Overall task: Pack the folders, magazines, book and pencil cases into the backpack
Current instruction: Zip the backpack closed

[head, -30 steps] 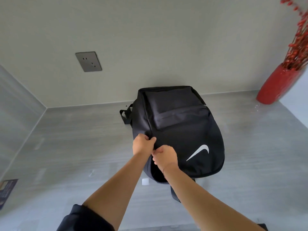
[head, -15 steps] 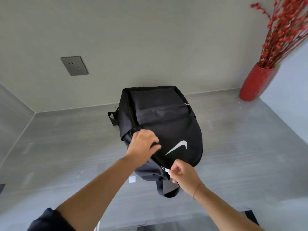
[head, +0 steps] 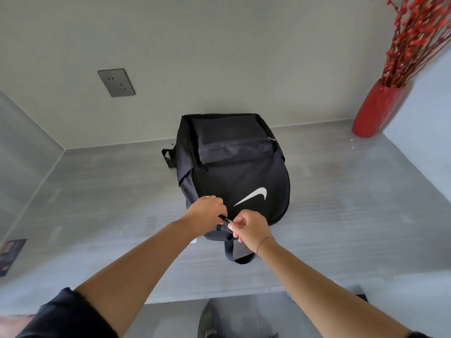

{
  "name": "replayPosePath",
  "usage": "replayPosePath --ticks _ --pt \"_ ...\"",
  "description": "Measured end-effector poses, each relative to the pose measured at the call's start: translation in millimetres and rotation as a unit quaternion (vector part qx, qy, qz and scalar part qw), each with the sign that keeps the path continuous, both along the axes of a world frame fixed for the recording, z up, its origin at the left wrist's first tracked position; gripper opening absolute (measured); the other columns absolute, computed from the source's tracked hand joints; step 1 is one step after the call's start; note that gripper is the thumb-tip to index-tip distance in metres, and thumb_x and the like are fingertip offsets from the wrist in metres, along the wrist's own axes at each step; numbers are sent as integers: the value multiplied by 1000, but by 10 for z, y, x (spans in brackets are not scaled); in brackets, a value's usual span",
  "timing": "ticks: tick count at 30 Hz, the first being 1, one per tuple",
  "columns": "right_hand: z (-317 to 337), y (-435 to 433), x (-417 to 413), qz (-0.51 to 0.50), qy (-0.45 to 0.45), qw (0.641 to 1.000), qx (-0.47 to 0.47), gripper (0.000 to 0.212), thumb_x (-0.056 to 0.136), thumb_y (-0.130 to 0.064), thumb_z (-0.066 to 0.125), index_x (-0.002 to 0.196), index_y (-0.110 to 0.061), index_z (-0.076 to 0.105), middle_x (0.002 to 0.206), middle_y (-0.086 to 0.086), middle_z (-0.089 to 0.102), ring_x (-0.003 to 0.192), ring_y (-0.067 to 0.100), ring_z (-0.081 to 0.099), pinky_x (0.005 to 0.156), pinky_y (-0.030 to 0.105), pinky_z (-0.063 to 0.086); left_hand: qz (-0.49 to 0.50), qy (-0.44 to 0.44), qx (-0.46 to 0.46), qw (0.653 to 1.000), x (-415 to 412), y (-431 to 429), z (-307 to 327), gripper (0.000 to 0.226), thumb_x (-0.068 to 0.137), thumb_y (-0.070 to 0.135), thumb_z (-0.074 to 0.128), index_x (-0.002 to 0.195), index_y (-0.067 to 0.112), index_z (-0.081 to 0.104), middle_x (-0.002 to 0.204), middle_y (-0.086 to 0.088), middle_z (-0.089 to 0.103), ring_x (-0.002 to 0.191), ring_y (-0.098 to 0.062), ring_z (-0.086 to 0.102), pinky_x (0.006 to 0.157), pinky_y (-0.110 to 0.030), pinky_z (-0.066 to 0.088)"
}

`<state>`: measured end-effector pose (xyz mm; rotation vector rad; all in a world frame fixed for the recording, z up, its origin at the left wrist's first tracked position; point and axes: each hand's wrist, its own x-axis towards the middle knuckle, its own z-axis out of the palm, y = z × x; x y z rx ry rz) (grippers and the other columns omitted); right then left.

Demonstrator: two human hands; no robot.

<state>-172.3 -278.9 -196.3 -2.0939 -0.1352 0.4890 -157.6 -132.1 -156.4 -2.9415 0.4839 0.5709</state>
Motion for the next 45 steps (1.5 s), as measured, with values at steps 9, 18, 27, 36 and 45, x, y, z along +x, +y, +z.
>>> replayPosePath --ticks 9,18,27,36,45 --pt "-155 -887 -2 -80 -33 990 -109 24 81 -22 61 60 -23 49 61 0 64 59 19 60 64 32 51 93 -66 -90 989 -217 264 151 26 93 21 52 115 16 66 116 -2 60 109 -19 53 92 -26 41" --pt "-21 -1068 99 -115 -80 989 -54 21 81 -21 62 62 -21 51 60 -1 64 60 21 61 63 30 48 36 -73 -52 995 -150 -602 69 54 76 52 66 115 18 50 113 0 52 104 -22 51 89 -35 44" --pt "26 -1240 342 -112 -181 967 -139 12 86 -26 59 78 -17 58 70 -1 66 67 22 59 58 32 46 48 -208 -154 965 -12 -1067 -132 16 88 22 62 93 8 56 88 -7 62 81 -24 59 62 -28 35" --pt "133 -1285 1305 -127 -182 959 -175 14 86 -25 61 82 -11 61 80 7 69 78 33 62 62 30 42 9 -143 -81 986 48 -1024 17 28 82 39 67 88 15 55 84 1 62 76 -16 61 61 -23 43" --pt "-25 -1336 1359 -122 -229 953 -154 18 85 -28 64 77 -12 62 69 7 68 66 31 61 54 31 41 208 -85 -129 966 826 -1576 -105 37 93 39 50 111 9 42 104 -10 64 95 -32 64 66 -34 42"
